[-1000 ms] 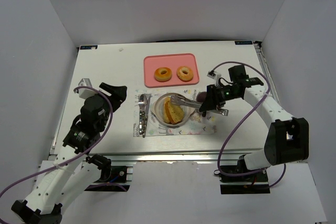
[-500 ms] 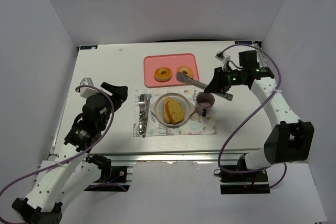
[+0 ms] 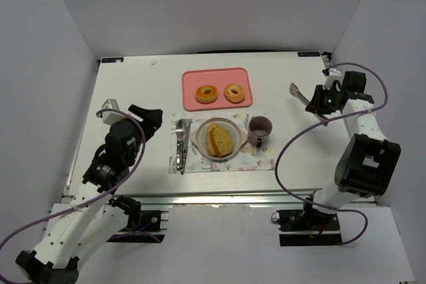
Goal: Place the bread
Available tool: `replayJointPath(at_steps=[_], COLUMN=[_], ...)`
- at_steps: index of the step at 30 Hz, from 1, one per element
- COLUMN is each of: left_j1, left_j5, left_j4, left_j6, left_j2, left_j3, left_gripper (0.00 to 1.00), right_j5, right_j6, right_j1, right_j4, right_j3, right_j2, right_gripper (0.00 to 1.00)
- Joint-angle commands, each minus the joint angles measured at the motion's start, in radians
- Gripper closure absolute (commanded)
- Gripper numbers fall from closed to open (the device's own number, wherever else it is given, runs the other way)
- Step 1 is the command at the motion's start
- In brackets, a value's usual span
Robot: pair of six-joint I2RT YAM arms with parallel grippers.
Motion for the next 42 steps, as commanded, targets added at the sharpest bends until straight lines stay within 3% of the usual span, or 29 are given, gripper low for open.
replayJointPath(at_steps=[1,7,15,21,22,30,36,42], left_j1=[-0.002,-0.002,-0.002,-0.002,-0.002,-0.002,-0.002,-0.002], left_j5=[0.013,0.015,0.012,0.01,0.009,0.009,0.009,0.02], left_j4=[0.016,0.027,0.033,0.034,0.033,0.039,0.043,0.046], left_j6=[0.016,0.02,0.016,0.019,0.019,0.027,0.037,0.06], left_j2=[-0.003,0.006,0.006,0.009,0.01,0.014,0.017,0.055], left_j3=[-0.012,-0.013,-0.016,-0.013,-0.013,-0.01,-0.007,0.027], left_gripper=[0.25,0.25,0.25,0.25,0.25,0.25,0.24,0.24], right_j5=[0.175,0.324,0.369,0.363,0.36,0.294,0.093,0.1], right_j6=[-0.048,-0.042,-0.099,-0.132,-0.137,-0.151,-0.191,0.033], right_j1=[0.0,0.0,0.002,0.0,0.0,0.0,0.009,0.038], right_j4=[0.157,0.233,0.217,0.188,0.184,0.055,0.058,0.145], right_j3=[-0.08,-0.134,-0.145,-0.142,-0.139,-0.007,0.094,0.096], right_j2=[0.009,0.096,0.213,0.187,0.175,0.014,-0.144,-0.201], right_gripper=[0.83,0.68,0.55,0.24,0.12,0.11,0.11,0.11])
